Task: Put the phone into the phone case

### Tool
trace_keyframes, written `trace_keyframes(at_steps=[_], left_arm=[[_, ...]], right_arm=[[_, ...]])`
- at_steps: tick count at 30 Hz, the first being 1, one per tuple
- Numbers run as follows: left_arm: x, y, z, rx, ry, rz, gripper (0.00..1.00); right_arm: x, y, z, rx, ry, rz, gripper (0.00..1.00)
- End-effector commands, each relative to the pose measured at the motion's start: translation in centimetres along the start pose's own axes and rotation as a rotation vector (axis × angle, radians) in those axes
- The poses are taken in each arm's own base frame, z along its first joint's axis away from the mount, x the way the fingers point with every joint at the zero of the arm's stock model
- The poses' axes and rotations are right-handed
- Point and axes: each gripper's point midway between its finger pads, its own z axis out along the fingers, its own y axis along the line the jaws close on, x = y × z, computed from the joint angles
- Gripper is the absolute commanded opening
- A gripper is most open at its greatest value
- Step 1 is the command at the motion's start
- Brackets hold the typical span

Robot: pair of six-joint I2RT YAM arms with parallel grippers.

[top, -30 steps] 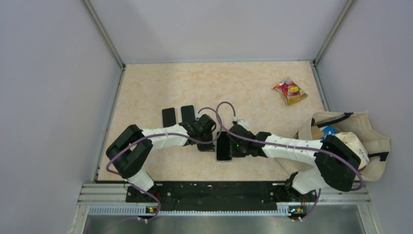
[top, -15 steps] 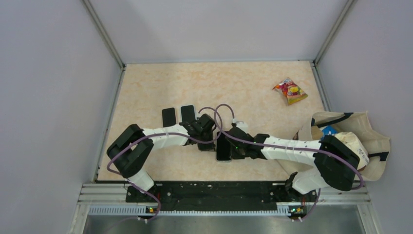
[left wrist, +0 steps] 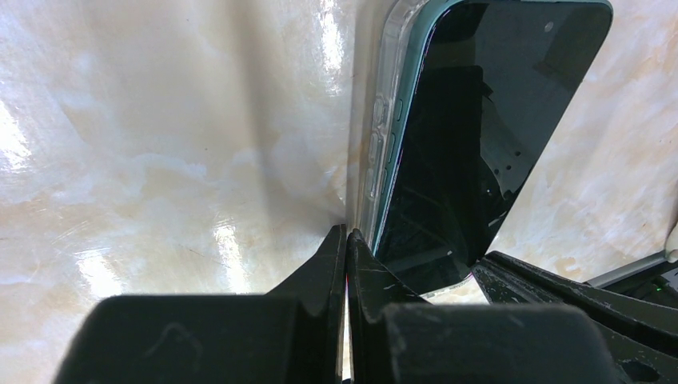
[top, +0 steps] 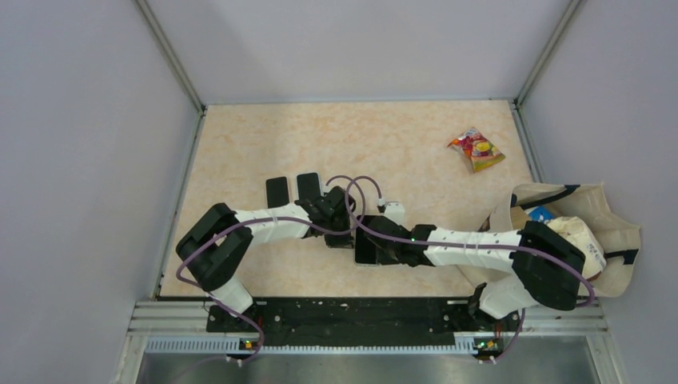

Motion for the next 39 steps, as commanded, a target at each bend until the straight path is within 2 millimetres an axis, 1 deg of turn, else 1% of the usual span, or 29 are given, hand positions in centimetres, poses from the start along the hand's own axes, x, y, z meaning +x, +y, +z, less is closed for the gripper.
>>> trace_keyframes(at_steps=[1,4,6,8,10,14,15,20,23,26,29,34,39], left_arm=[[-0.5,-0.1,0.5,-0.006,-0.031,0.001,0.05],[-0.6,0.6,-0.3,-0.028,-0.056,0.005,0.06],[-0.7,1.1,-0.9,-0.039,-0.074,0.004,0.07],[-0.9,1.8,-1.6,-0.059,-0.104,0.004,0.09],[-0.7,2.4,-2.6,-0.060,-0.124,0.001,0.13],[-0.2,3.6,-3.9,-0.075,-0.142,0.004,0.17],[0.1,3.7,-4.2,-0.068,-0.140,0.001,0.18],[2.5,3.7,-4.9,-0.031,-0.128,-0.006,0.18],[4.0,3.4,-4.8,-0.023,-0.121,-0.003,0.18],[5.4,2.8,-4.5,-0.005,-0.112,0.000,0.18],[6.7,2.0,-4.3,0.008,-0.101,0.007,0.18],[8.0,1.0,-3.6,0.012,-0.082,0.025,0.18],[8.2,0.4,-2.9,0.022,-0.078,0.014,0.18]], right_arm=[[1.8,0.6,-0.3,-0.011,0.068,-0.015,0.08],[-1.6,1.4,-1.8,-0.044,0.006,-0.007,0.15],[-4.2,1.7,-2.7,-0.068,-0.042,0.002,0.21],[-6.7,1.7,-3.1,-0.082,-0.077,0.011,0.26],[-9.2,1.6,-2.9,-0.100,-0.100,0.023,0.28],[-13.2,1.5,-2.1,-0.122,-0.141,0.024,0.31],[-14.5,1.8,-2.0,-0.126,-0.157,0.013,0.32],[-17.5,2.1,1.5,-0.129,-0.128,-0.010,0.37],[-18.2,2.5,3.9,-0.135,-0.089,-0.042,0.39],[-18.1,2.6,6.2,-0.115,-0.057,-0.075,0.40],[-18.0,2.5,7.8,-0.098,-0.036,-0.083,0.42],[-17.2,2.7,9.2,-0.101,0.000,-0.085,0.42],[-16.0,2.5,9.8,-0.101,0.035,-0.087,0.42]])
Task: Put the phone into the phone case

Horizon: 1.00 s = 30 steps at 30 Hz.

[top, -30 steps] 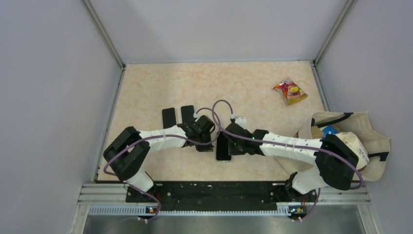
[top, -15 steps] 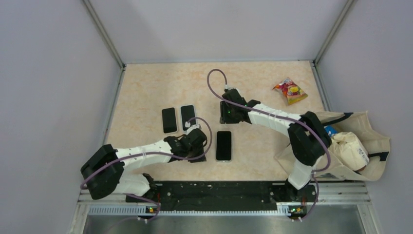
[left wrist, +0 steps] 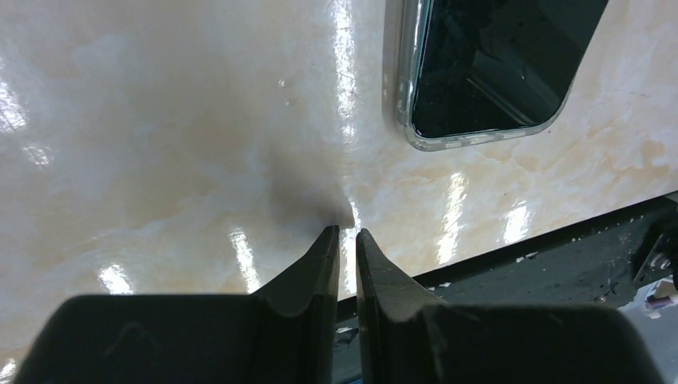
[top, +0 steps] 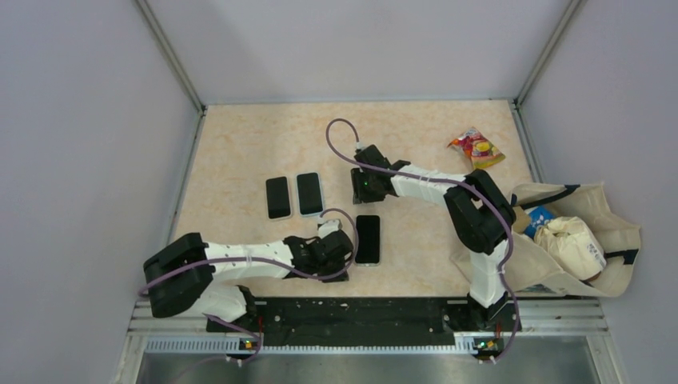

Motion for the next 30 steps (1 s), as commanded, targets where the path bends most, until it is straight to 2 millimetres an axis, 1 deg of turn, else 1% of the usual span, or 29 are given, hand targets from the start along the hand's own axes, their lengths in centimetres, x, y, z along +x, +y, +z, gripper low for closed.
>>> trace_keyframes(at_steps=[1,5,7,12,14,20,23,27,30], left_arm=[[-1.0,-1.7,0.4,0.041,-0.046,-0.037,0.19],[-1.3,-2.4,0.9,0.046,-0.050,-0.041,0.19],[-1.4,-3.0,1.3,0.059,-0.045,-0.044,0.19],[-1.4,-5.2,2.3,0.095,-0.013,-0.047,0.18],[-1.6,-5.5,2.5,0.090,-0.017,-0.062,0.18],[-3.2,-4.3,2.4,0.023,-0.085,-0.102,0.18],[-3.8,-3.9,2.5,0.012,-0.090,-0.109,0.18],[-4.6,-3.4,2.8,0.001,-0.091,-0.116,0.18],[-5.6,-3.0,2.9,-0.006,-0.101,-0.119,0.18]], right_arm=[[0.1,0.1,0.5,-0.017,0.014,-0.014,0.42],[1.2,-0.2,0.4,-0.011,0.031,-0.012,0.42],[1.8,-0.3,0.0,-0.011,0.037,-0.008,0.42],[2.9,-1.5,-1.0,0.028,0.037,0.006,0.42],[3.4,-1.8,-1.3,0.034,0.043,0.010,0.41],[5.2,-2.5,-2.0,0.029,0.069,0.017,0.40],[6.1,-2.7,-2.5,0.020,0.080,0.026,0.40],[6.9,-3.1,-3.2,0.018,0.079,0.033,0.40],[7.3,-3.3,-3.7,0.018,0.076,0.038,0.40]])
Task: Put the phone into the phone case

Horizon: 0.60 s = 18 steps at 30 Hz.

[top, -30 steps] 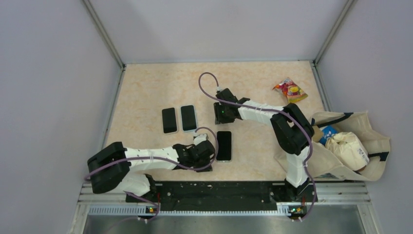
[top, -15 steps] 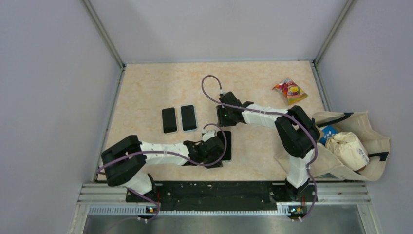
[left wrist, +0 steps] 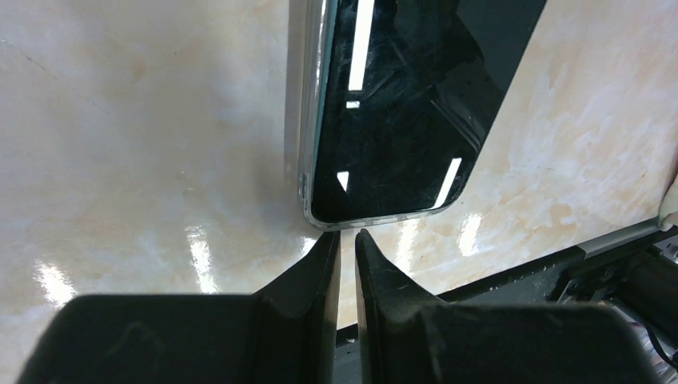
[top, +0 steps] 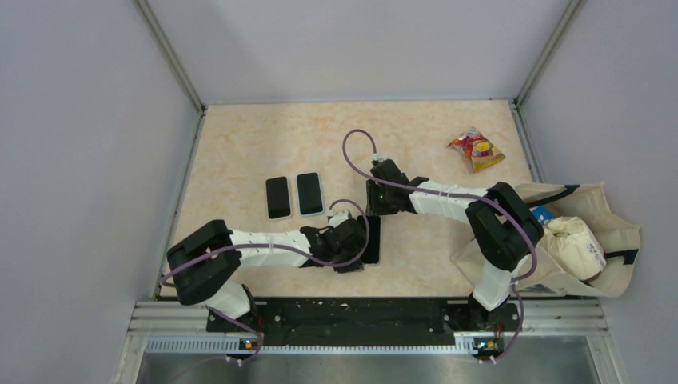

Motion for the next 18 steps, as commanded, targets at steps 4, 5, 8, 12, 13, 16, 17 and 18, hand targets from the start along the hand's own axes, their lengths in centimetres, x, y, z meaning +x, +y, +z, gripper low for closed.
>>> trace_keyframes(at_steps=[4,5,8,12,13,16,17,18], left_arm=[[-4.5,1.2,0.5,-0.056,-0.094,-0.015,0.18],[-5.0,1.3,0.5,-0.058,-0.099,-0.018,0.18],[-6.3,1.9,0.6,-0.071,-0.107,-0.023,0.17],[-8.0,2.6,0.6,-0.087,-0.118,-0.028,0.17],[-8.4,2.7,0.5,-0.089,-0.122,-0.030,0.17],[-9.4,3.4,0.5,-0.104,-0.128,-0.033,0.17],[-9.6,3.6,0.4,-0.109,-0.128,-0.032,0.17],[-9.9,3.8,0.4,-0.113,-0.131,-0.032,0.17]], right_arm=[[3.7,-1.6,-2.2,0.031,0.090,0.009,0.40],[3.8,-1.7,-2.3,0.032,0.087,0.011,0.40],[3.9,-1.9,-3.0,0.032,0.080,0.024,0.39],[4.4,-2.3,-3.7,0.038,0.072,0.040,0.39],[4.5,-2.3,-3.9,0.038,0.071,0.045,0.39],[4.8,-2.5,-4.3,0.037,0.067,0.058,0.39],[4.9,-2.6,-4.4,0.040,0.064,0.061,0.39],[4.8,-2.7,-4.5,0.042,0.056,0.063,0.39]])
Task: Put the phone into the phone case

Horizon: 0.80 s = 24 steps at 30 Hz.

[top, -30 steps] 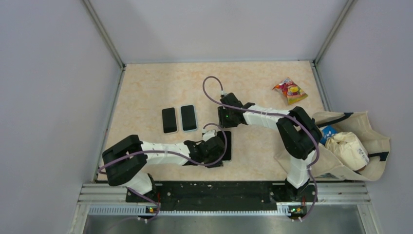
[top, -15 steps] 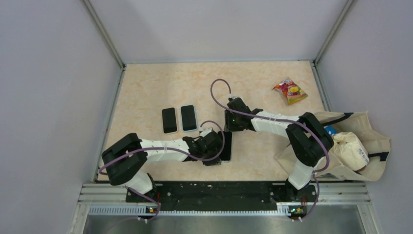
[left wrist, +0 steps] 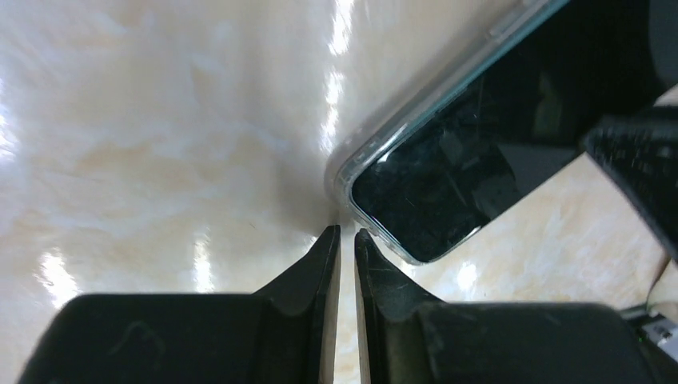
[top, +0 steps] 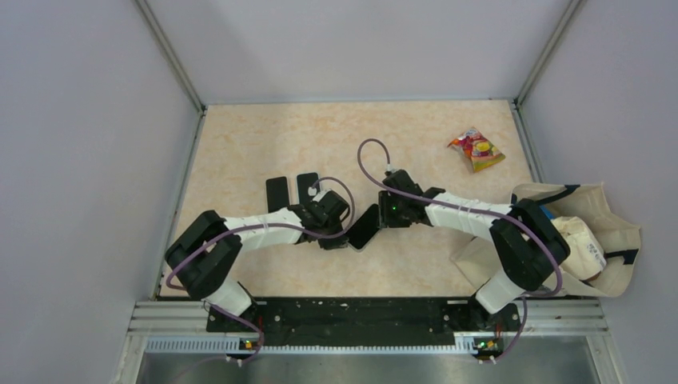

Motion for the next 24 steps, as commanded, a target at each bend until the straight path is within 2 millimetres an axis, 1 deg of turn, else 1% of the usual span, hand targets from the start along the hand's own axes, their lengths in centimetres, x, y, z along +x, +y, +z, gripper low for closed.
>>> trace_keyframes(at_steps=[1,4,6,9,11,14,17,20,24], left_arm=[[-3.4,0.5,0.3,-0.033,-0.106,0.022,0.17],[-3.8,1.1,0.3,-0.037,-0.101,0.020,0.17],[-4.0,1.2,0.3,-0.036,-0.099,0.022,0.17],[-4.1,1.1,0.0,-0.030,-0.094,0.032,0.17],[-4.0,1.0,-0.3,-0.021,-0.089,0.036,0.17],[-3.7,1.0,-0.7,-0.004,-0.080,0.035,0.17],[-3.4,0.9,-1.1,0.012,-0.077,0.029,0.17],[-3.2,0.8,-1.3,0.027,-0.070,0.021,0.17],[-2.8,0.5,-1.3,0.055,-0.056,0.008,0.17]], right_arm=[[1.3,-0.7,-1.2,0.020,0.021,0.011,0.39],[0.5,-0.6,-2.0,0.020,-0.011,0.011,0.40],[-0.5,-1.0,-2.3,0.049,-0.044,0.006,0.44],[-2.2,-1.4,-2.6,0.068,-0.092,-0.013,0.51],[-3.6,-1.0,-2.4,0.042,-0.129,-0.037,0.56],[-5.5,-0.4,-1.8,0.010,-0.162,-0.084,0.65],[-6.4,0.6,-0.9,-0.026,-0.174,-0.137,0.71],[-6.6,1.2,0.3,-0.054,-0.160,-0.172,0.72],[-6.4,1.5,1.8,-0.066,-0.134,-0.200,0.74]])
